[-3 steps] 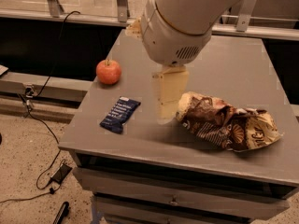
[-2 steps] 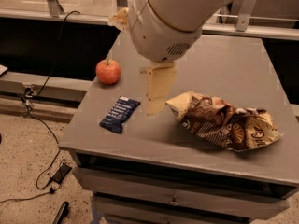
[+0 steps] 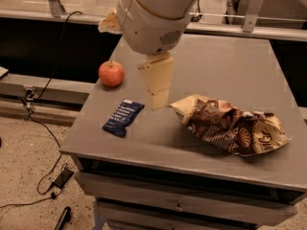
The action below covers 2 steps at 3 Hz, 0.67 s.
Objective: Pick rxbar blueberry
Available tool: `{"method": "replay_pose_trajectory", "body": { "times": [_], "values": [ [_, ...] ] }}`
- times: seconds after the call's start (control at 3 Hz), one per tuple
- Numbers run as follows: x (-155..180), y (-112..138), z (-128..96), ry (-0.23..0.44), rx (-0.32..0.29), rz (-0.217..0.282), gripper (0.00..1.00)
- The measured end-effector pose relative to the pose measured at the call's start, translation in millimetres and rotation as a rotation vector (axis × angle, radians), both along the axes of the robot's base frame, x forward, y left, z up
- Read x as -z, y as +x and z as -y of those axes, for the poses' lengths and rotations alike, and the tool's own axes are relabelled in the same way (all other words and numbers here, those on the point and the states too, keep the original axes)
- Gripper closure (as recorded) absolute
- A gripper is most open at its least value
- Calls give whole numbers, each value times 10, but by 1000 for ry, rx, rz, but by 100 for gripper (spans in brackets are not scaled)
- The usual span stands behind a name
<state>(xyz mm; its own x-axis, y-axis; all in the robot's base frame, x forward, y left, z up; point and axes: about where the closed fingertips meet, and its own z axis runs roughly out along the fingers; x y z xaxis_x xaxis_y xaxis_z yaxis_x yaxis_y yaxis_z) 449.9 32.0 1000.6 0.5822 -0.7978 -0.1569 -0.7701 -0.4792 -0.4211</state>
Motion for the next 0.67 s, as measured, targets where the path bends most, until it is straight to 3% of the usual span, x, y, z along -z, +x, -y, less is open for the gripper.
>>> {"method": "replay_pose_trajectory", "body": {
  "times": [0.33, 0.67],
  "values": [
    [316, 272, -138, -91, -160, -15, 0],
    [540, 413, -233, -218, -327, 100, 0]
  ]
}}
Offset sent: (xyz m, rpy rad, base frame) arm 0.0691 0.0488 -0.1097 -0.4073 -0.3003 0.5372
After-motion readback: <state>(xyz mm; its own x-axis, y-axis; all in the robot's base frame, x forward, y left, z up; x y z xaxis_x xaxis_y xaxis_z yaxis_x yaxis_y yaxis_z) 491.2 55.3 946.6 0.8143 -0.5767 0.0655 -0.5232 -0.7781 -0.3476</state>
